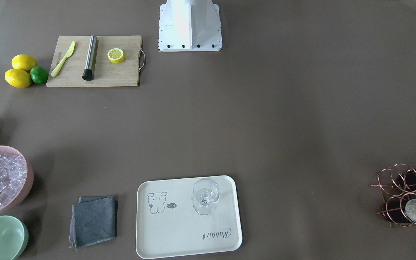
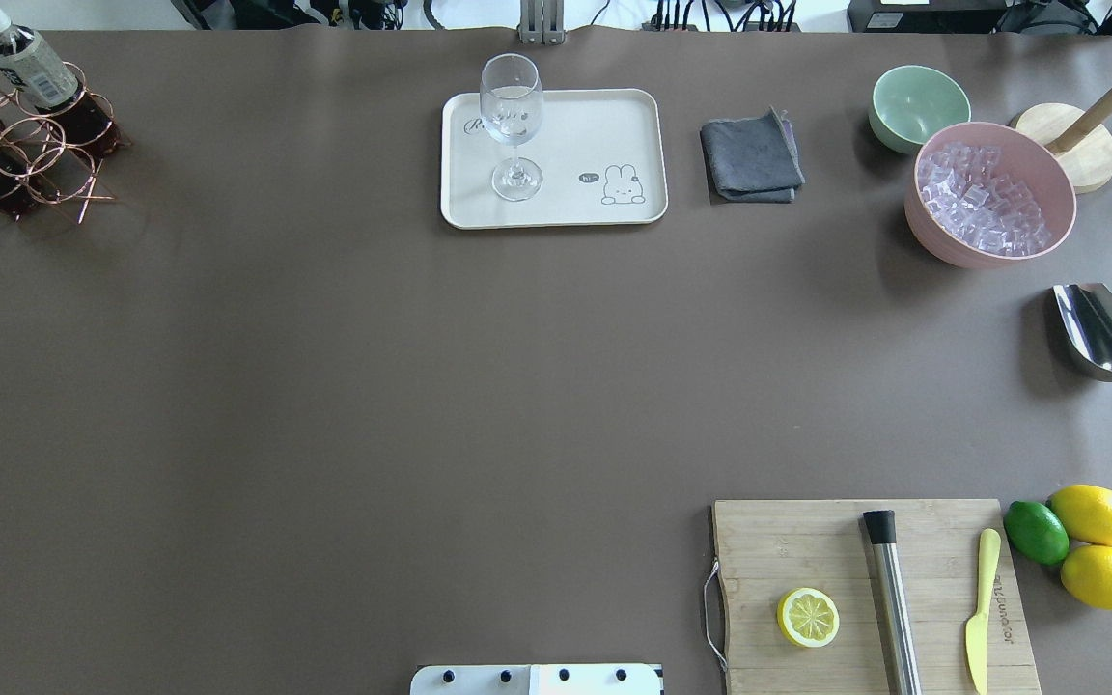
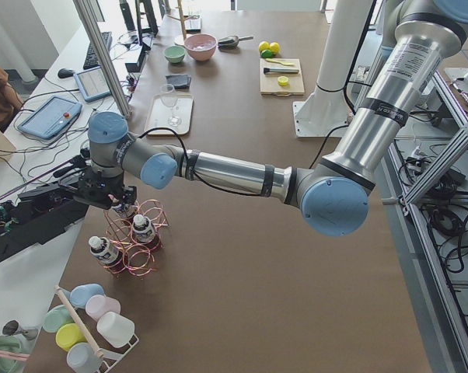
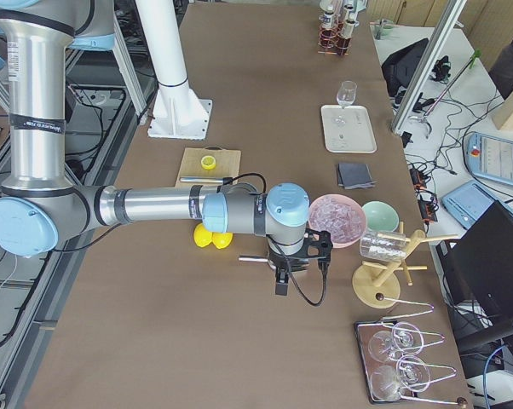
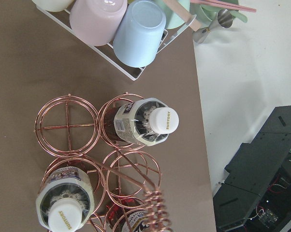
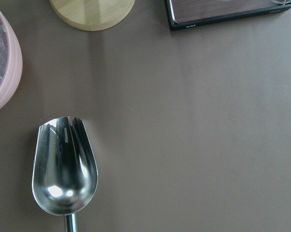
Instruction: Take tea from basket to plate
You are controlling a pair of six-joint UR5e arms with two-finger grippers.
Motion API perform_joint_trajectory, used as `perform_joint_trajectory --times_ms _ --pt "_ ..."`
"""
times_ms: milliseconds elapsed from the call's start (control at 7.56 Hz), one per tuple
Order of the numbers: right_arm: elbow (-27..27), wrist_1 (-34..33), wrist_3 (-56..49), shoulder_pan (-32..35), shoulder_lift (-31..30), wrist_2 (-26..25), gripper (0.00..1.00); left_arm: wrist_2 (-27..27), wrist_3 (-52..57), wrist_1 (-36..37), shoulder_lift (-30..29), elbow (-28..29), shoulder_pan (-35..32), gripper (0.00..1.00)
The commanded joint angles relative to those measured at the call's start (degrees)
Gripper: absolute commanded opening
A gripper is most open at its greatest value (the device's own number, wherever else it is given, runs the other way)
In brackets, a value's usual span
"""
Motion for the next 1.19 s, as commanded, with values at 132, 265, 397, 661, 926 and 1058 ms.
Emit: perform_joint_trajectory --times_ms 132,265,397,661,926,1058 --pt "0.4 0.0 0.1 0.2 0.0 0.0 1.0 2.2 -2.1 -2.2 0.6 0.3 1.3 0.82" --pt "0.4 0.0 0.2 0.2 0.0 0.0 1.0 2.2 -2.3 -3.0 1.1 0.2 1.2 0.76" --pt "1.0 0.0 0.1 0.2 0.4 0.1 1.0 2.2 -2.3 -2.9 1.2 0.2 1.2 0.64" --pt "3.6 0.0 0.2 -0.4 0.7 0.6 1.0 2.1 -2.5 -2.9 1.1 -0.1 1.1 0.06" --pt "4.3 0.0 0.2 -2.9 2.3 6.1 1.0 2.2 -5.6 -2.9 0.6 -0.3 0.7 0.0" --pt "4.4 0.0 0.2 -4.3 3.9 7.3 1.0 1.9 -5.9 -2.1 0.4 -1.7 -0.2 0.0"
